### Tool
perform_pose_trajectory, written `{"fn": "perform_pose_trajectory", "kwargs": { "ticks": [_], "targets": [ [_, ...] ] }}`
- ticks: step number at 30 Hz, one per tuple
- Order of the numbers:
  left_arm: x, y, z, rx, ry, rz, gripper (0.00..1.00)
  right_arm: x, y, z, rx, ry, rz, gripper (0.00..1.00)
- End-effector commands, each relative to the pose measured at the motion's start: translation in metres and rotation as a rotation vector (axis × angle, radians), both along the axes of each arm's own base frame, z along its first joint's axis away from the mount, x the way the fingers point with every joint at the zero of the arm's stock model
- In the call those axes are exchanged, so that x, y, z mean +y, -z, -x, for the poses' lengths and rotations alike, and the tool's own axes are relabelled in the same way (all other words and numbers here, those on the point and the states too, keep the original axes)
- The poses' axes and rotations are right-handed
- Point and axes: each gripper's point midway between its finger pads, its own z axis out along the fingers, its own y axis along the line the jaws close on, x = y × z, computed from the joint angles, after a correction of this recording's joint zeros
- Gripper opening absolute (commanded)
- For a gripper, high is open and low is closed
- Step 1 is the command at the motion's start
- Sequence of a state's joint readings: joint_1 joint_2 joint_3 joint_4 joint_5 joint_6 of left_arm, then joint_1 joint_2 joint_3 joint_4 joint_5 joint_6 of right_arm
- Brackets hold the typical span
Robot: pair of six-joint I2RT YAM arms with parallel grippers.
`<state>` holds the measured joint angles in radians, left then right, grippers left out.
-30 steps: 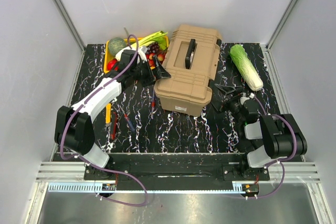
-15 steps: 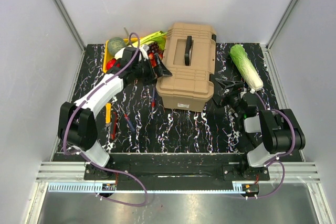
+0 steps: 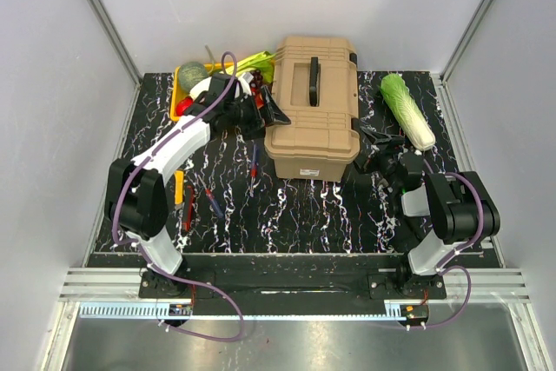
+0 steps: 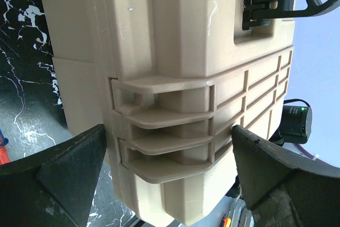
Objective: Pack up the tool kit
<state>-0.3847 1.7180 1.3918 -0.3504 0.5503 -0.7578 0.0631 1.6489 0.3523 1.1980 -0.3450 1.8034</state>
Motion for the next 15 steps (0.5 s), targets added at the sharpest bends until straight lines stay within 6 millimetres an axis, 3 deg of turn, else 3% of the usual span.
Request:
{"fn": "perform_pose_trajectory", "kwargs": {
  "ticks": [1,7,15],
  "targets": [
    [-0.045,0.016,0.041,0.058,0.194,0.019,0.97,0.051,-0.113,0.044,-0.506,-0.279,0.018,0.78],
    [-0.04,0.028,0.042,0.072,0.176,-0.022,0.96,0.052,-0.105,0.042,-0.487,-0.28,0.028,0.51],
    [-0.022,0.048,0.045,0.081,0.128,-0.126,0.96,0.051,-0.086,0.038,-0.411,-0.284,0.066,0.36]
  ]
}}
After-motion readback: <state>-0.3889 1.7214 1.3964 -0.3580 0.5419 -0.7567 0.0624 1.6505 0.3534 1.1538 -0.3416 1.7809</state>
